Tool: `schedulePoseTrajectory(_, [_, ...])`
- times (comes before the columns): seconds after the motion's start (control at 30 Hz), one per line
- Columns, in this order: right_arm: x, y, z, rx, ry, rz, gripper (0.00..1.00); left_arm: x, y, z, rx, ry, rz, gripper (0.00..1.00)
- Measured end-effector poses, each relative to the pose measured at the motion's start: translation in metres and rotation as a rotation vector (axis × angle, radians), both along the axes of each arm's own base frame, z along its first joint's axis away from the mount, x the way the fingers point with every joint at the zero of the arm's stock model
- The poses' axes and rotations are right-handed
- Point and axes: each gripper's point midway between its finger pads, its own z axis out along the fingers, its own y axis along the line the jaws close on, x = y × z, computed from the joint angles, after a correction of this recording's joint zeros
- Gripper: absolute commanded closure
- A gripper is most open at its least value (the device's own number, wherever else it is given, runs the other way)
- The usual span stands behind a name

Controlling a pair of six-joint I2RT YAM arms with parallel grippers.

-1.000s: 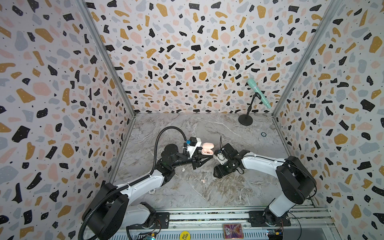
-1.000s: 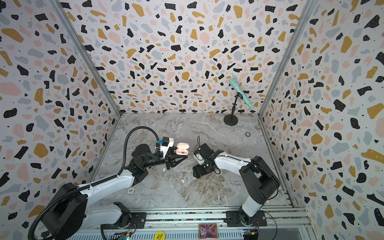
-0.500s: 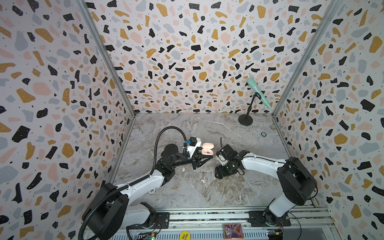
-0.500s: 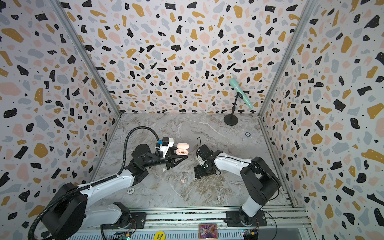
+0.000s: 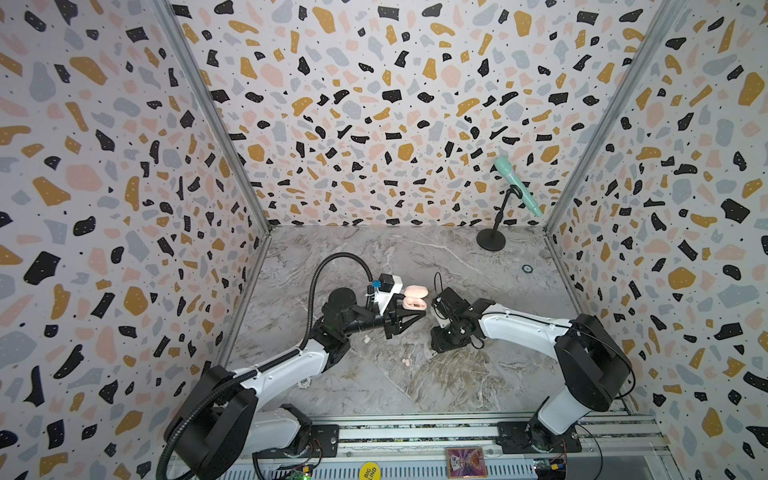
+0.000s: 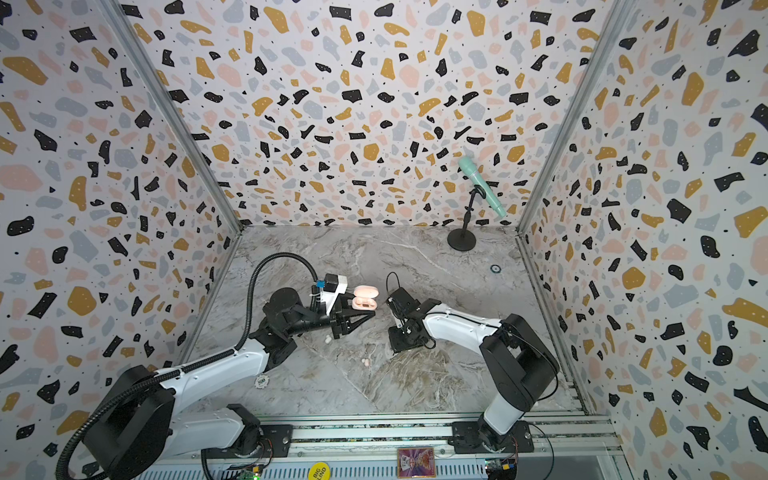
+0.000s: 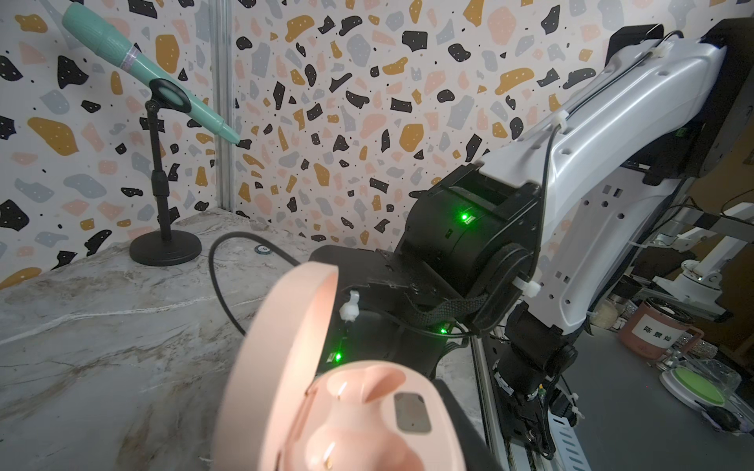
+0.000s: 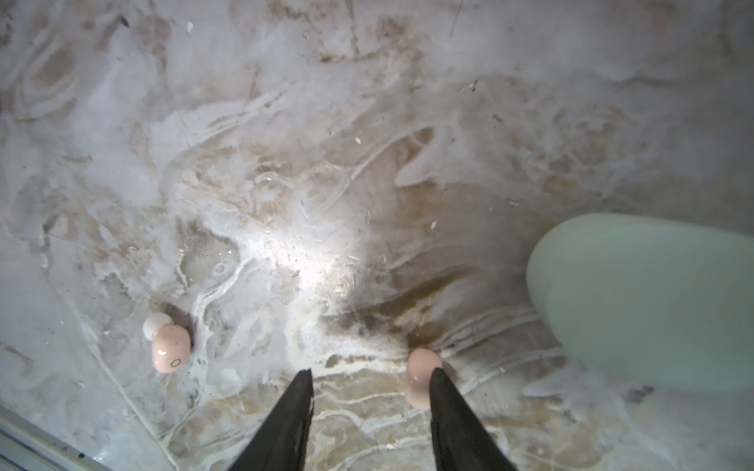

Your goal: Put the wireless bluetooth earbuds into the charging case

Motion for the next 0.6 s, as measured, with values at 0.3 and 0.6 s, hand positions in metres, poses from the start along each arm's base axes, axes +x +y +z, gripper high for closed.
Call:
schedulePoseTrajectory(0.3, [0.0025,-0.0072,-0.0054,-0.044,-0.01,-0.014,0.57,-0.0006,0.0007,-0.0011,-0.003,0.001,0.001,0.78])
schedulePoseTrajectory(0.6, [-0.0007,-0.0049,-0.0079,-0.051,-0.006,-0.002,0.66,0.0003,0.0018,-0.0018,-0.005,0.011,0.004,0.78])
